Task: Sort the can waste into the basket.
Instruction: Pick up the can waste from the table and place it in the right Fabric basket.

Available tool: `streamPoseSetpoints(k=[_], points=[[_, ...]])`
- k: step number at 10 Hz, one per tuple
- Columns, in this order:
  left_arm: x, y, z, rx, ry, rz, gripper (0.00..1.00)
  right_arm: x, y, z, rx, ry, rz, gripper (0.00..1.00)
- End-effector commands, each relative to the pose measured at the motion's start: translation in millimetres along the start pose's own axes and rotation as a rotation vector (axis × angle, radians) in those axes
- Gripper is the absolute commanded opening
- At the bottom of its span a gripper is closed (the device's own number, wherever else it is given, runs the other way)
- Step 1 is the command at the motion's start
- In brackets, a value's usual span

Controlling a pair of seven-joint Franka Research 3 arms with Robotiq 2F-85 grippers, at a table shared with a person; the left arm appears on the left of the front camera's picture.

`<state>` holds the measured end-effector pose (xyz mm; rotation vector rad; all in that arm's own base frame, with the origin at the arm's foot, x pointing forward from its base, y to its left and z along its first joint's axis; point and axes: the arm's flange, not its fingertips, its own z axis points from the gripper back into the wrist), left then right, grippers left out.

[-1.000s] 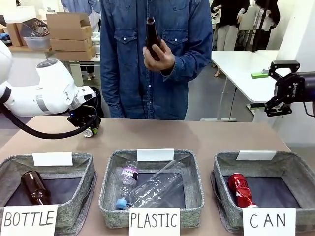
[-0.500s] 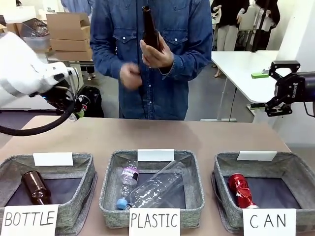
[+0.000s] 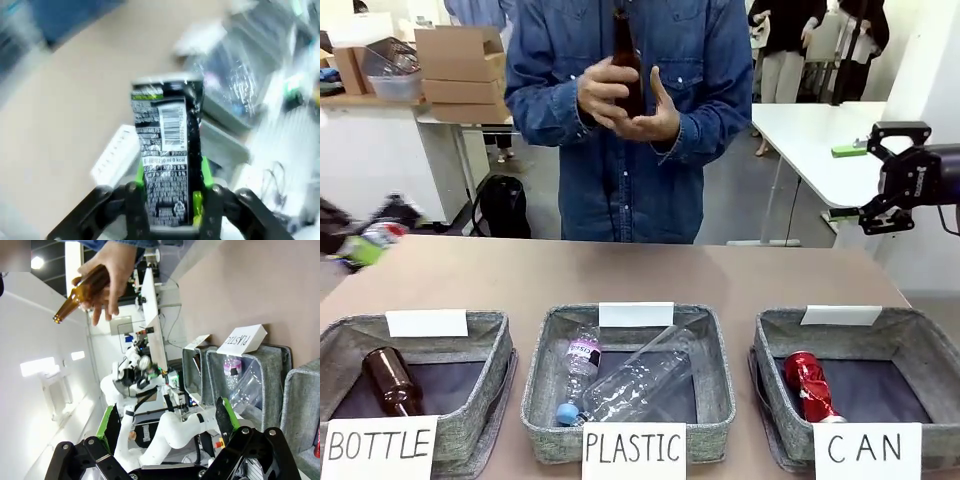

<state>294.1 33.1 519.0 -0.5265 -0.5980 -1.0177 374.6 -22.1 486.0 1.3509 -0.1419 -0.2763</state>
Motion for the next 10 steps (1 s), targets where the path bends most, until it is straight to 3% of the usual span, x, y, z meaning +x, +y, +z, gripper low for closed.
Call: streamPoseSetpoints(k=[1,2,3,5,6,8,10], points=[[-46,-34,10,-0.181,-0.016,-0.426,0.00,1,-1,3,-0.001,0.008,0.022,1.00],[-49,-34,12,-0.278,-0.002,-0.558,0.00,1,-1,3,-0.001,0.008,0.022,1.00],[-16,-21,18,-0.069,0.009,-0.157,0.00,1,-1,3,-0.001,0.008,0.022,1.00],[-16,-21,18,-0.069,0.009,-0.157,0.00,1,-1,3,-0.001,0.008,0.022,1.00],[-30,-31,25,-0.124,0.017,-0.265,0.44,1,-1,3,-0.001,0.008,0.022,1.00],[-61,-18,87,-0.362,-0.226,-0.477,0.44,1,-1,3,-0.001,0.008,0.022,1.00],[-93,-17,144,-0.387,-0.299,-0.506,0.44,1,-1,3,-0.001,0.008,0.022,1.00]])
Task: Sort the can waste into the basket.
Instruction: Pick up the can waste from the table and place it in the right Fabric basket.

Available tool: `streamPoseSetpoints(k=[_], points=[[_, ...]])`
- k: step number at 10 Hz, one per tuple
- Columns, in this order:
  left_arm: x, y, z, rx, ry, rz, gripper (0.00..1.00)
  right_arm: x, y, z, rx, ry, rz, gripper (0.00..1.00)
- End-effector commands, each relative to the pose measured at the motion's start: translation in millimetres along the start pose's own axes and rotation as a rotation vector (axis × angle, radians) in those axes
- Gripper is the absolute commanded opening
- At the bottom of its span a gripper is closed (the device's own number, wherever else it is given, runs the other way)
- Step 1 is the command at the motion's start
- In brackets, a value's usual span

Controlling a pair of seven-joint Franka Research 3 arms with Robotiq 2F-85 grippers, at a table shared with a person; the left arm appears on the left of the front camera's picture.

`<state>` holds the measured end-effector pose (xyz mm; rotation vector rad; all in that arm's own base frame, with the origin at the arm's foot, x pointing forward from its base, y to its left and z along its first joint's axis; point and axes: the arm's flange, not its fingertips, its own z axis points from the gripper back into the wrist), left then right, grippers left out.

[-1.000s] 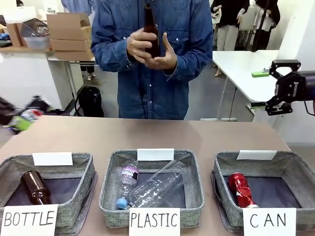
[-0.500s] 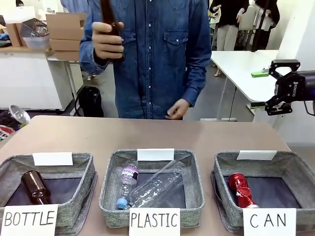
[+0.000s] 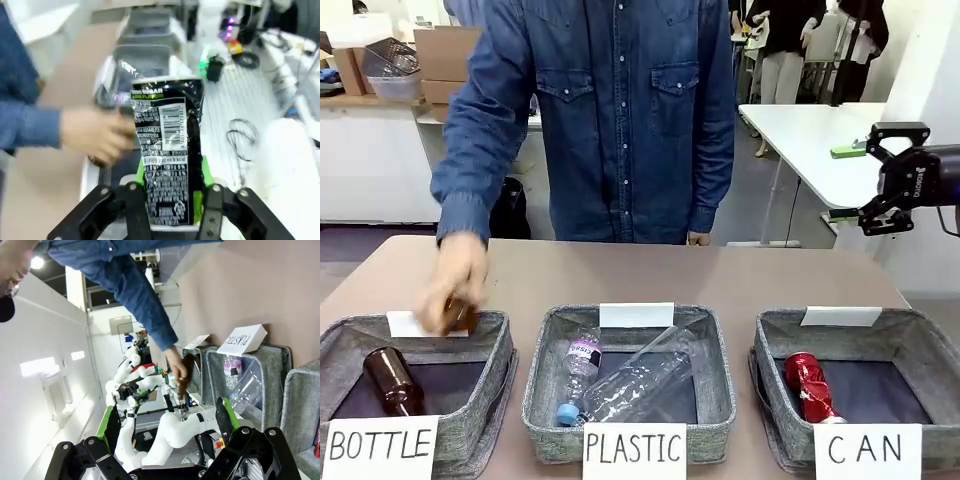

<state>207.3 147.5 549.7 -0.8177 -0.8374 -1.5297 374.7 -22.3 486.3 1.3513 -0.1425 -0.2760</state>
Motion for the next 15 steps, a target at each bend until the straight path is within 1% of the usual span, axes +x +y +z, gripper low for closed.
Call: streamPoseSetpoints(k=[1,3,5,6,7,8,9,10,11,12,13,14,15], points=[[-10,-10,50,-0.043,-0.094,-0.021,0.44,1,-1,2,-0.001,0.008,0.021,1.00],[-21,-19,48,-0.028,-0.098,-0.023,0.44,1,-1,2,-0.001,0.008,0.021,1.00],[-21,-16,45,-0.043,-0.110,-0.031,0.44,1,-1,2,-0.001,0.008,0.021,1.00],[-19,-16,43,-0.038,-0.089,-0.023,0.44,1,-1,2,-0.001,0.008,0.021,1.00],[-17,-16,41,-0.037,-0.088,-0.028,0.44,1,-1,2,-0.001,0.008,0.021,1.00],[-14,-14,38,-0.030,-0.102,-0.023,0.44,1,-1,2,-0.001,0.008,0.021,1.00],[-11,-10,33,-0.007,-0.126,-0.004,0.44,1,-1,2,-0.001,0.008,0.021,1.00],[-4,-3,18,0.033,-0.128,0.022,0.44,1,-1,2,-0.001,0.008,0.021,1.00],[14,15,-11,0.092,-0.089,0.066,0.44,1,-1,2,-0.001,0.008,0.021,1.00],[40,41,-53,0.052,-0.064,0.073,0.44,0,0,0,0.000,0.000,0.000,1.00],[69,69,-101,0.040,-0.084,0.079,0.44,-22,20,41,-0.025,-0.068,0.019,1.00],[103,93,-154,-0.029,-0.148,0.136,0.44,-42,32,86,-0.058,-0.154,0.050,1.00],[139,114,-213,-0.054,-0.178,0.139,0.44,-67,38,137,-0.065,-0.211,0.029,1.00]])
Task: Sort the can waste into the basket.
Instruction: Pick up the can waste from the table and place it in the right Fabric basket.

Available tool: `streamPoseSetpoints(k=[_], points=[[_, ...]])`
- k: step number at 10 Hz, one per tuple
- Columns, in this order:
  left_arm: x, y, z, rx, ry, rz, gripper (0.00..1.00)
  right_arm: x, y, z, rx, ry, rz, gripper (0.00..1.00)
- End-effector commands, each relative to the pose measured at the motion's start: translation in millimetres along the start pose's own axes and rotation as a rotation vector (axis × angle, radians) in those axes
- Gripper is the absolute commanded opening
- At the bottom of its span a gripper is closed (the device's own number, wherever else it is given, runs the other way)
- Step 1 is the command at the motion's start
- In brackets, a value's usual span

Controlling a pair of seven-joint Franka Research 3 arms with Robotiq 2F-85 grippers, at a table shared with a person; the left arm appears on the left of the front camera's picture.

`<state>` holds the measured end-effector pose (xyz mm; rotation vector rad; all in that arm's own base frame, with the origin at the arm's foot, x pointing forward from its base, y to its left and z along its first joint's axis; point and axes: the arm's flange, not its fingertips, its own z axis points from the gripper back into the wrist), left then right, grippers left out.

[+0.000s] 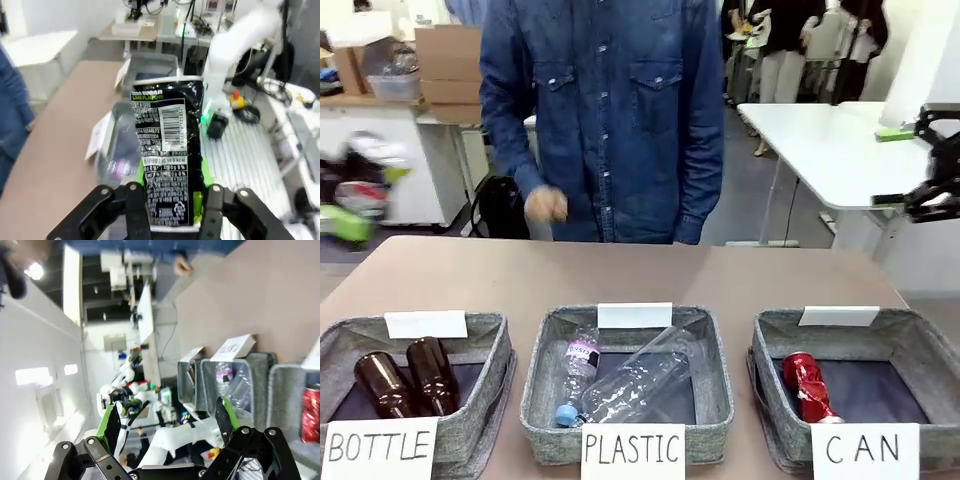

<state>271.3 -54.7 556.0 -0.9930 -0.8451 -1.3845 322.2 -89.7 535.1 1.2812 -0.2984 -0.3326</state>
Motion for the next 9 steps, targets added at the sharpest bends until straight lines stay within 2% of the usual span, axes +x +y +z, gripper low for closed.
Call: streamPoseSetpoints(k=[1,3,5,6,7,9], points=[[58,40,-102,-0.034,0.008,0.008,0.44,-37,2,96,-0.105,-0.191,-0.038,1.00],[85,54,-186,-0.012,0.024,0.069,0.44,-66,-20,154,-0.142,-0.319,-0.042,1.00],[96,68,-268,-0.014,0.075,0.076,0.44,-90,-37,167,-0.116,-0.330,0.006,1.00],[89,73,-297,-0.083,0.189,0.097,0.44,-77,-21,173,-0.140,-0.350,-0.025,1.00],[94,43,-250,-0.026,0.049,0.053,0.44,-77,-21,173,-0.140,-0.350,-0.025,1.00],[94,43,-250,-0.026,0.049,0.053,0.44,-77,-21,173,-0.140,-0.350,-0.025,1.00]])
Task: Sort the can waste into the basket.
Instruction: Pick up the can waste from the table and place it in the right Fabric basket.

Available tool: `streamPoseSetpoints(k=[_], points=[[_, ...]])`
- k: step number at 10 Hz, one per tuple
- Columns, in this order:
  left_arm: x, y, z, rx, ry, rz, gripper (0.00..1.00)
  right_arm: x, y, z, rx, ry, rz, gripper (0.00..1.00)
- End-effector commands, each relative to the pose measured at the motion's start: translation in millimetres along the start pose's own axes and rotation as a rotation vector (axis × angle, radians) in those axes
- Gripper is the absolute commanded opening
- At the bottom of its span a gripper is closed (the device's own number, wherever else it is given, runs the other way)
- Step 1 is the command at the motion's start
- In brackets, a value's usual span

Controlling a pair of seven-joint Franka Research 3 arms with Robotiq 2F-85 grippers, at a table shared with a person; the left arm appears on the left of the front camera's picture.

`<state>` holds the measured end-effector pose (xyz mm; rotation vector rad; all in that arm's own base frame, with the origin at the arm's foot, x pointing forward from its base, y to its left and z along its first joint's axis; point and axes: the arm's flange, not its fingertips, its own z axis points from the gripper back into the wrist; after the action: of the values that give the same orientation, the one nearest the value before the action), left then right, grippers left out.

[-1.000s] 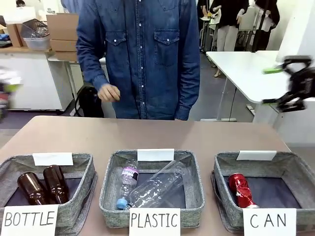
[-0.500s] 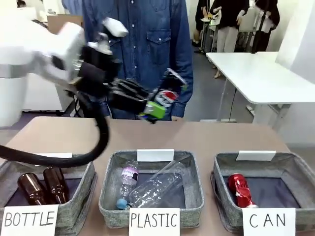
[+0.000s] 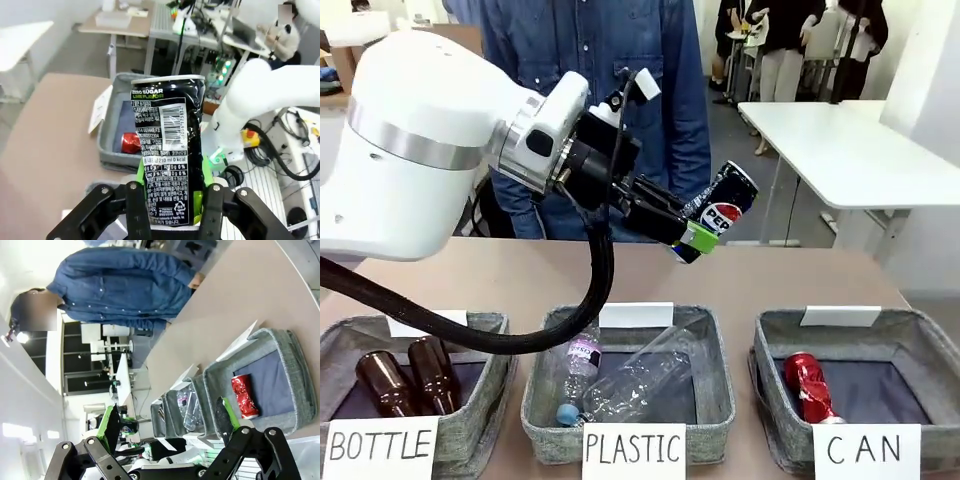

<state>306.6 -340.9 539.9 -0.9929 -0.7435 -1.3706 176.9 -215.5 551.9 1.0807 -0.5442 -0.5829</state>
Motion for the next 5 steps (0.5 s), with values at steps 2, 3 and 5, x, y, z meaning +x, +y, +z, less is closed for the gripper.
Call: streamPoseSetpoints(k=[2,3,5], points=[[3,6,-48,-0.040,0.065,-0.043,0.44,4,5,-1,0.005,-0.005,-0.007,1.00],[17,20,-85,-0.109,0.088,-0.090,0.44,4,5,-1,0.005,-0.005,-0.007,1.00],[47,46,-149,-0.155,0.213,-0.146,0.44,4,5,-1,0.005,-0.005,-0.007,1.00]])
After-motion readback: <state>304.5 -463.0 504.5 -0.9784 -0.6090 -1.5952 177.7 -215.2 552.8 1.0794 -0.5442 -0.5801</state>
